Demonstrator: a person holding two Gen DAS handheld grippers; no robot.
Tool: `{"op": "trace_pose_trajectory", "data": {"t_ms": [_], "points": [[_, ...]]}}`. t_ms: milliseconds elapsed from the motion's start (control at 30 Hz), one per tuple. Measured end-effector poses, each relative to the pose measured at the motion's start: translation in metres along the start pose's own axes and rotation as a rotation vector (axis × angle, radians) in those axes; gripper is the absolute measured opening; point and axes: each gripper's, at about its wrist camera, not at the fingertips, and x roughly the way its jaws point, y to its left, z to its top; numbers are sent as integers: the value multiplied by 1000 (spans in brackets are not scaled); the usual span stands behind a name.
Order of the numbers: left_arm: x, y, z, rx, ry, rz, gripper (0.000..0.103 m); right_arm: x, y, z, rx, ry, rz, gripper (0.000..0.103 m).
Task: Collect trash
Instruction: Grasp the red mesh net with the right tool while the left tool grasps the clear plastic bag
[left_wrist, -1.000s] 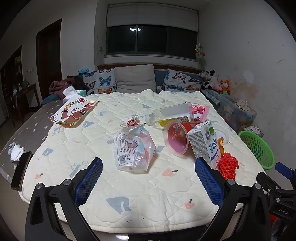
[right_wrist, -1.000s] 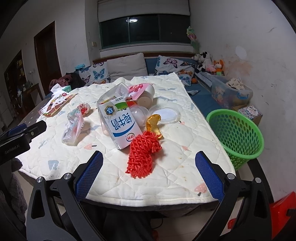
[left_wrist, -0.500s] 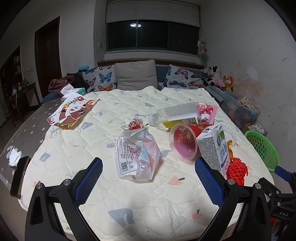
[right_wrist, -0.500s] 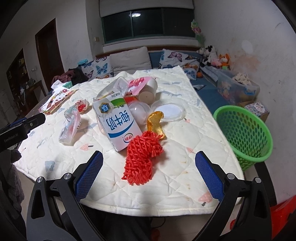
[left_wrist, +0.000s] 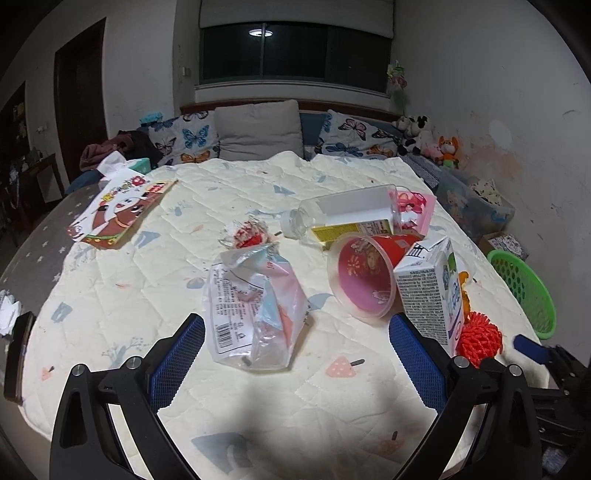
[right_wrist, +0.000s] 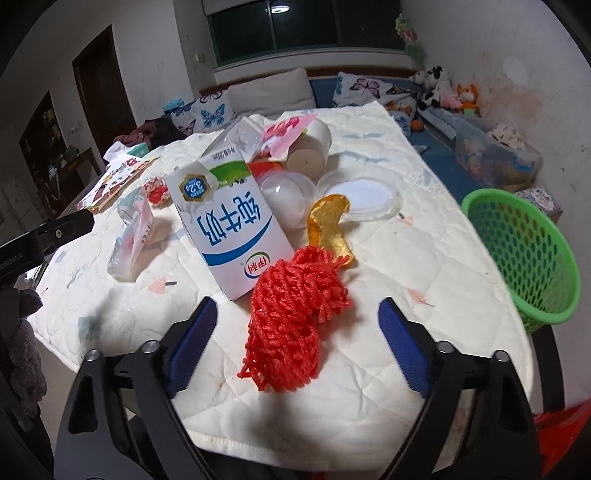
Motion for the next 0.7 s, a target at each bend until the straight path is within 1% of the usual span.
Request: {"op": "trace_pose_trajectory", "data": {"t_ms": [67,133,200,367,433,533,700], "points": [[4,-2,1,-2,8,-27,97,6,1,-1,-13,9,-10,78],[5,-3,0,2,6,-43,97,10,1,-1,-18,16,-15,71],[4,-4,1,15,-10,-45,97,13,-1,-2,-7,22,4,65],[5,2,6,1,-14,-77,97,15,-11,-2,29,29,23,55],[8,5,5,8,-17,-59,97,13,-13,-2,40,23,35,48],[17,13,5,-6,8,-44,96,8,-16,-2,46,5,34,44],[34,29,7,-22,37,-4,96,-5,-21,0,56,-21,43,43]]}}
